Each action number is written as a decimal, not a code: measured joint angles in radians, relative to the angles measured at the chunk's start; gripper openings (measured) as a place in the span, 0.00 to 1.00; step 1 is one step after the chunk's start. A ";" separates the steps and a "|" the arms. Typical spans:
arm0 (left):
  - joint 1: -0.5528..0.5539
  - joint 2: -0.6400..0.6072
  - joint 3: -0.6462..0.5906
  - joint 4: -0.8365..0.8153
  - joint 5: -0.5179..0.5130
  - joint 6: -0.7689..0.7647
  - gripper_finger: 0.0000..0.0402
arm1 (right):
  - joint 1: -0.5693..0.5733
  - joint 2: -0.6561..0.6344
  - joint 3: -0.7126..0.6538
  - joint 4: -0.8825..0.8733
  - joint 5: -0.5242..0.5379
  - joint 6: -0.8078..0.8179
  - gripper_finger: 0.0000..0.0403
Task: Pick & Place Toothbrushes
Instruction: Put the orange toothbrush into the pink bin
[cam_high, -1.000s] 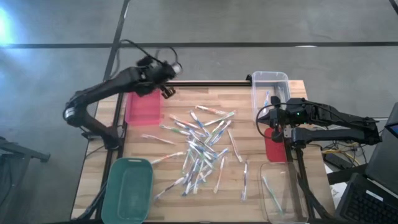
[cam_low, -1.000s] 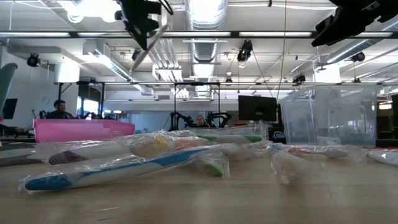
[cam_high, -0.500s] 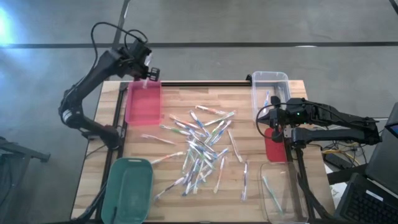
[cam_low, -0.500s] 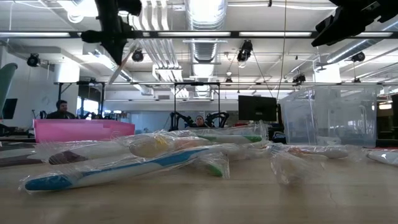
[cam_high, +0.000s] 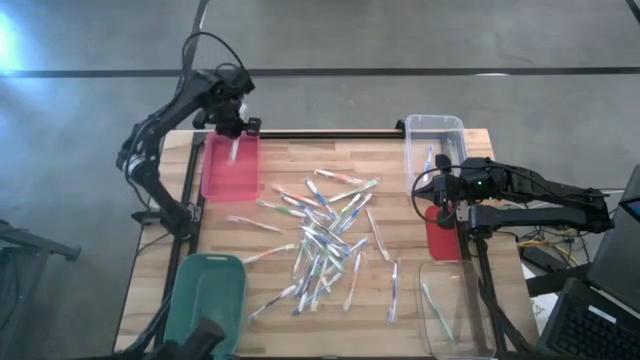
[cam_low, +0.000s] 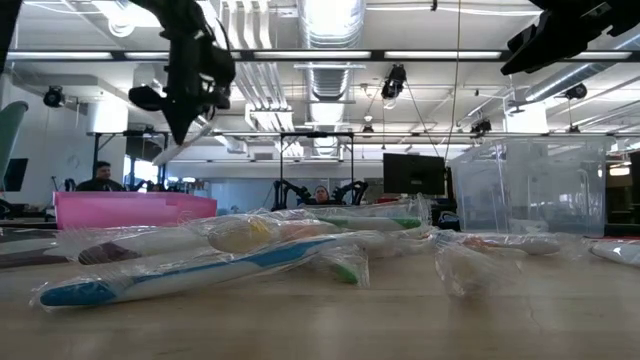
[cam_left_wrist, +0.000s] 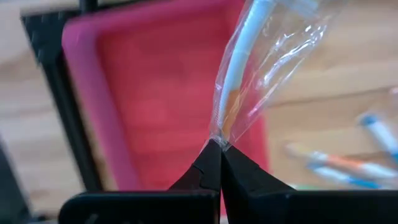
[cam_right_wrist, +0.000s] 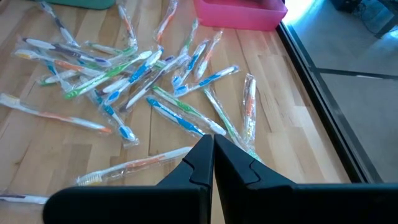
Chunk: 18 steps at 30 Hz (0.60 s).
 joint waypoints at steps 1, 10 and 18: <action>0.000 0.016 0.000 -0.029 -0.001 -0.011 0.00 | 0.000 0.000 0.000 0.000 0.000 0.000 0.02; -0.006 0.051 -0.036 -0.049 0.033 -0.097 0.00 | 0.000 0.000 0.000 0.000 0.000 0.000 0.02; 0.036 0.051 -0.215 -0.013 0.085 -0.145 0.00 | 0.000 0.000 0.000 0.000 0.000 0.000 0.02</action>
